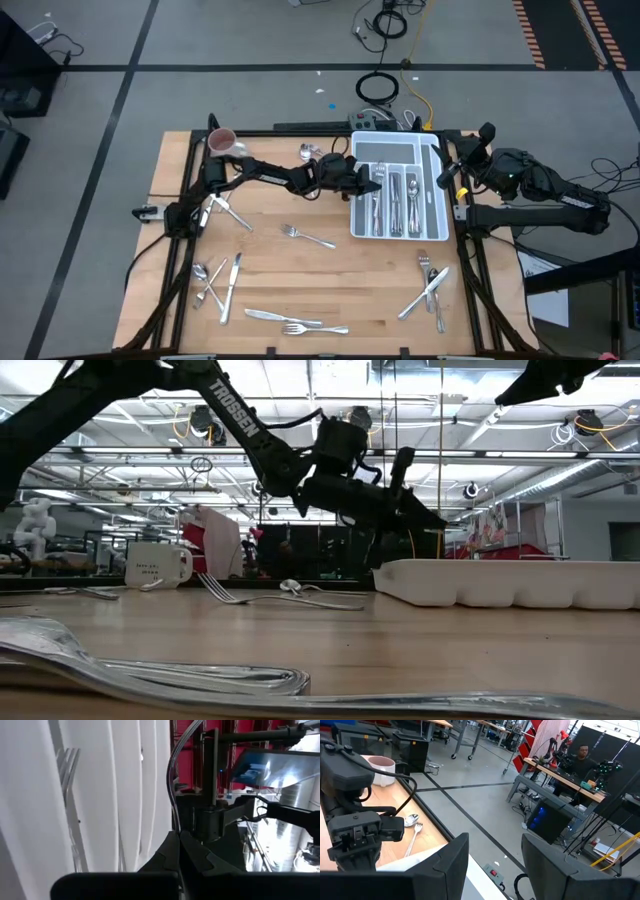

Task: Sort silverware
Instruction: Put the silver fork into the silverware tray

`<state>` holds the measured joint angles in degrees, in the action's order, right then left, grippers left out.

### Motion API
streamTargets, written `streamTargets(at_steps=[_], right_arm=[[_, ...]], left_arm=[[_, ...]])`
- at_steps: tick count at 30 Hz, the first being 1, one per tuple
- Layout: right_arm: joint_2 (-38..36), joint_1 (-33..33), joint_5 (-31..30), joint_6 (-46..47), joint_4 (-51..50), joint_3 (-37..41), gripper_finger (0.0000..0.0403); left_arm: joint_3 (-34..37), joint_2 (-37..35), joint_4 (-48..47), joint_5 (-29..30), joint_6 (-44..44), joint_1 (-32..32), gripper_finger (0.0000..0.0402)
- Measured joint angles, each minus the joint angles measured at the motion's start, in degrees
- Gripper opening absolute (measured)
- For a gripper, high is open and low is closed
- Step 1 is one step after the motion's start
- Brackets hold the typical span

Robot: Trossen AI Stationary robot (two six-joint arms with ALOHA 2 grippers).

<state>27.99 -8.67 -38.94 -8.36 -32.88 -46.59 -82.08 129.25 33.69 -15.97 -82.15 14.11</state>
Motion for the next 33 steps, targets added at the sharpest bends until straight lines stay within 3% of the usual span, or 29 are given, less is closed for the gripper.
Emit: streamTargets(at_steps=[33], right_arm=[[-0.01,0.00,0.00,0.43,0.02,0.00,0.0173]], left_arm=[[0.00,2.25,-6.49,6.99,-1.55,-1.88,0.0000]])
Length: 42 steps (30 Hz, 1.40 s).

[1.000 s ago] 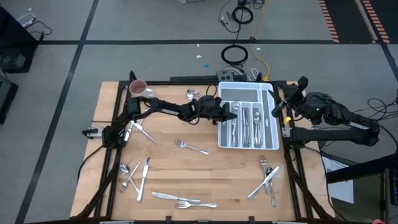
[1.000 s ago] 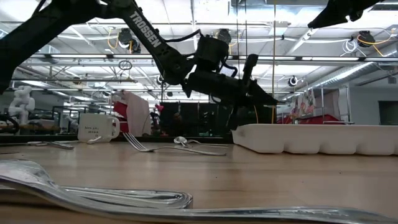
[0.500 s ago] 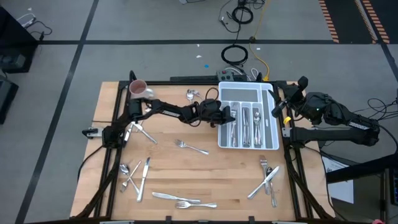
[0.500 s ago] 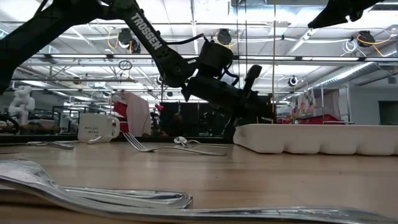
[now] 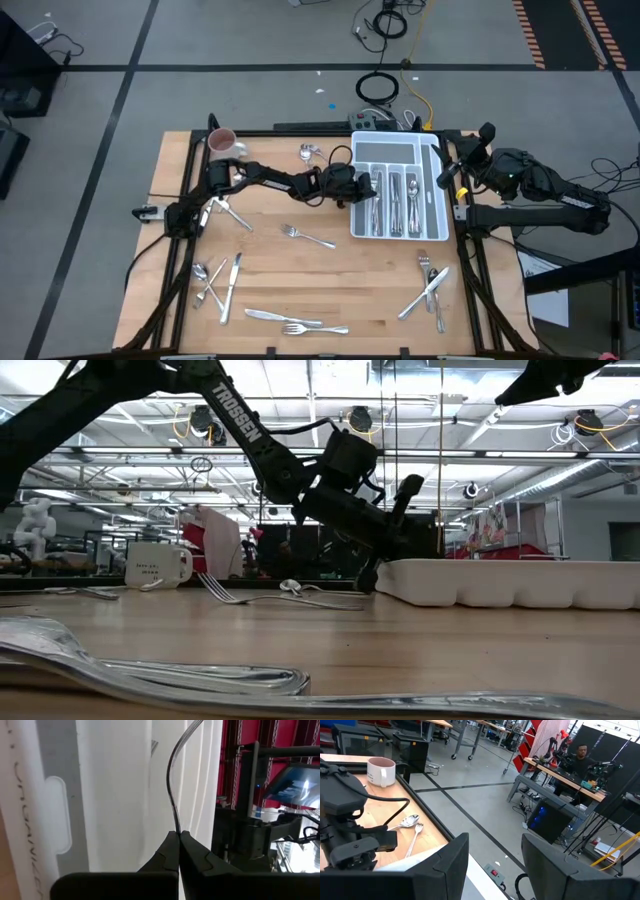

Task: Sort silverware
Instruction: Put the silver fork into the silverware tray

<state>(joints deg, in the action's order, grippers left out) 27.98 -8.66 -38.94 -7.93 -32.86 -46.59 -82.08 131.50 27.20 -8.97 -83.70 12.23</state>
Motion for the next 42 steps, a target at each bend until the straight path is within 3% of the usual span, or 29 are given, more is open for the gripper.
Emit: streamTargets(at_steps=[5,20,28,32,37,42], right_arm=[[0.00,0.00,0.00,-0.02,-0.02,0.00,0.0173],[-0.01,-0.01,0.00,-0.20,-0.03,0.00,0.0173],[0.00,0.02,0.00,-0.21,-0.02,0.00,0.0173],[-0.02,0.01,0.00,-0.21,-0.04,0.00,0.0173],[0.01,0.00,0.02,-0.41,-0.04,0.00,0.0173],[-0.01,-0.01,0.02,-0.45,0.00,0.00,0.0173]], left_arm=[[0.00,0.00,-0.20,0.22,-0.25,0.02,0.0014],[-0.15,-0.20,-0.26,0.53,-1.36,0.04,0.0107],[-0.15,-0.22,-0.06,1.64,-1.39,0.05,0.0131],[0.23,0.11,7.99,-1.26,-1.47,0.98,0.0132],[0.07,-5.00,15.30,-3.41,3.56,2.81,0.0132],[0.13,-12.85,4.33,-5.01,14.69,5.61,0.0132]])
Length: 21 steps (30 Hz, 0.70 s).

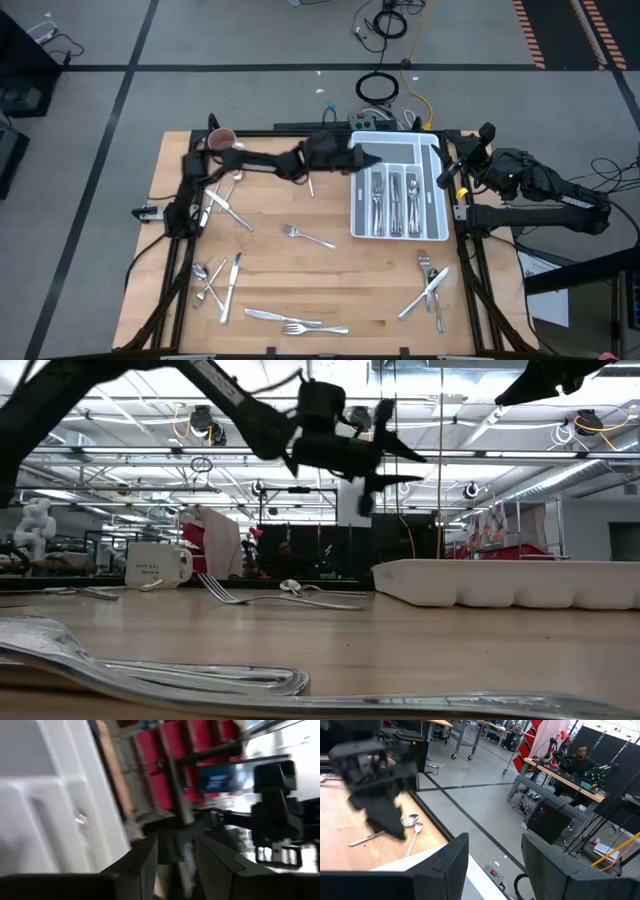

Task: Sort silverware
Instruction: Put the silver fork into the silverware tray

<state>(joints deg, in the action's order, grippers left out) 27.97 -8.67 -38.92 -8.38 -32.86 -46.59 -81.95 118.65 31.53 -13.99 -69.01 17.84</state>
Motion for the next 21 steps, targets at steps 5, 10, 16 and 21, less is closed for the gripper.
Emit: streamTargets(at_steps=[5,10,16,21], right_arm=[[0.25,0.00,0.28,2.40,-0.01,-0.01,0.0173],[2.28,0.00,8.60,7.68,-2.43,0.12,0.0173],[10.39,0.06,20.40,8.71,-1.15,2.70,0.0173],[21.57,1.79,29.07,9.18,2.94,2.93,0.0173]], left_arm=[[-0.17,-11.21,-22.46,-1.21,14.27,2.43,0.0132],[-0.10,-23.84,-51.30,-1.51,27.99,0.76,0.0132],[-0.11,-34.80,-82.41,5.44,34.36,-11.58,0.0132],[-0.11,-37.57,-91.14,10.39,24.78,-25.57,0.0132]])
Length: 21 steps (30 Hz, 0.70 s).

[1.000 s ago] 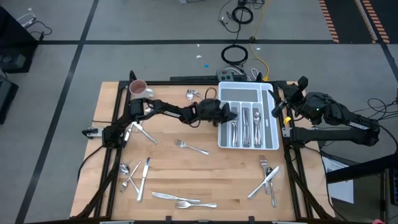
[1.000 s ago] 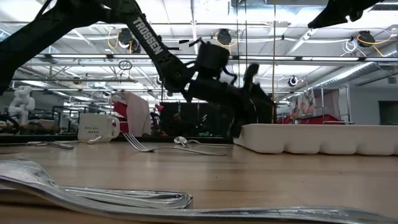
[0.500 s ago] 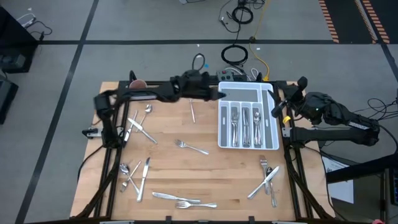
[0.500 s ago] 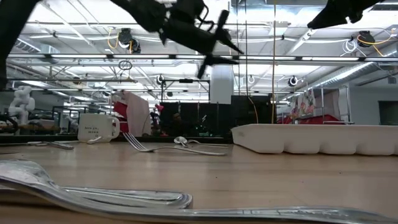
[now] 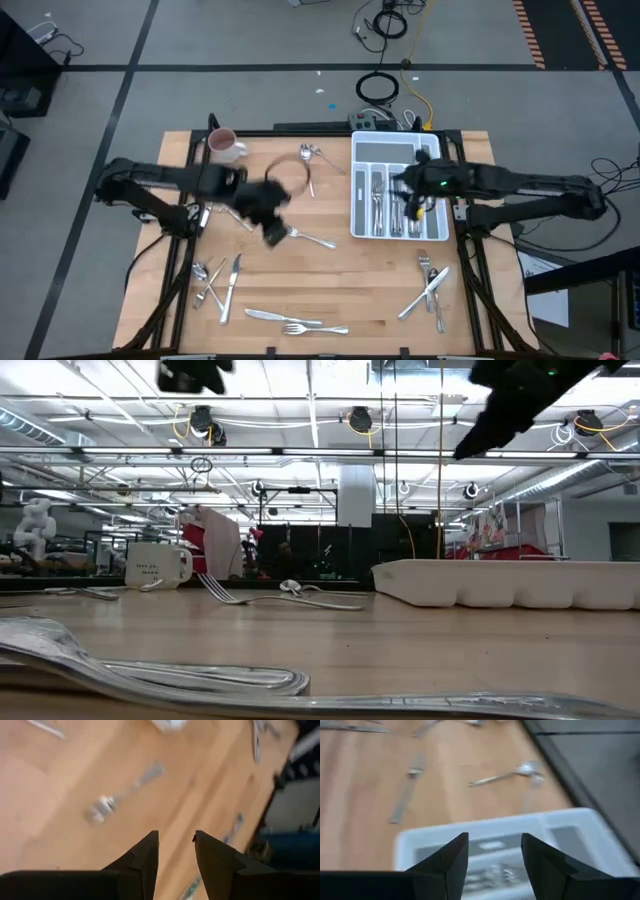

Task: Sort silverware
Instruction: Put the silver fork into the silverware tray

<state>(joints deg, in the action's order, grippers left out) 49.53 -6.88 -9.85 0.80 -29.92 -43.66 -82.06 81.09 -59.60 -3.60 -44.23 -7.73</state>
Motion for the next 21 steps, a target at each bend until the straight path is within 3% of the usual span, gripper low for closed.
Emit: streamTargets(at_steps=[6,10,16,21], right_arm=[[12.63,7.86,4.35,5.42,13.30,-0.23,0.0173],[22.40,15.59,4.08,6.07,18.35,-3.90,0.0173],[38.94,24.48,3.93,6.08,17.25,-17.46,0.0173],[49.18,27.86,3.94,4.97,12.95,-29.88,0.0173]], left_arm=[[1.34,1.31,-0.24,5.23,-6.23,-14.55,0.0132],[5.30,1.31,-0.54,8.91,-15.35,-22.79,0.0132],[7.85,1.32,-0.50,17.29,-27.31,-33.31,0.0132],[8.00,1.32,-1.61,24.69,-30.44,-37.25,0.0132]])
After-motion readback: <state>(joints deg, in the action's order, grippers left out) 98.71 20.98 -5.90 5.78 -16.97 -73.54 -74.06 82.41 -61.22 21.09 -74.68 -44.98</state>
